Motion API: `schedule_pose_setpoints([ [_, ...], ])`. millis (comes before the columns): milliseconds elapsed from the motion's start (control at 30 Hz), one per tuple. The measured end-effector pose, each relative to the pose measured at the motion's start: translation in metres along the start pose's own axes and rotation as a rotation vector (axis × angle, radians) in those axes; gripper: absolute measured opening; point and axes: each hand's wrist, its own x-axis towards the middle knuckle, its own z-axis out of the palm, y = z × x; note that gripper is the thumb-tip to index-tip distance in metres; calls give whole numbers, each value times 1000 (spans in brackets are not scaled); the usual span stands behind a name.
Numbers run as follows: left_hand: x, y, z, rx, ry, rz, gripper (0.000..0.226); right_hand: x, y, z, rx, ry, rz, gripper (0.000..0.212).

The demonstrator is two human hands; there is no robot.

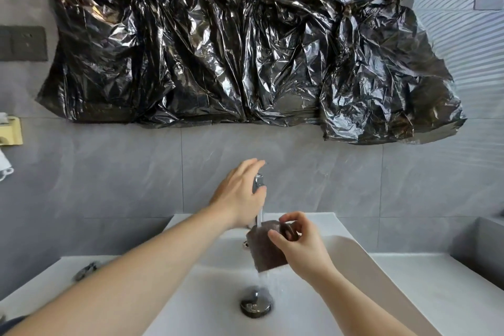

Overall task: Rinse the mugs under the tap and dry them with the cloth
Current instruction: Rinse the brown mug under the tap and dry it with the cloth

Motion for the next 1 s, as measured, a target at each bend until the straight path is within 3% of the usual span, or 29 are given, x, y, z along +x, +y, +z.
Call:
schedule_pose_setpoints([
  [100,23,16,-2,59,-88,-72,63,0,0,-1,-6,22,-11,20],
  [200,23,23,0,33,-17,-135,54,2,-1,-1,-41,50,-28,17],
  [400,0,24,4,150,-108,-77,66,-2,-7,-1,-72,39,-54,15],
  [567,-61,25,4,52,-12,-23,64,-5,-13,-2,-84,4,-43,18],
  [767,-127,-24,-28,93,-96,-82,60,-9,-16,-1,-74,-34,39,21],
  [1000,-136,-132,-110,243,-164,-401,31,-21,-32,4,205,-201,346,7],
])
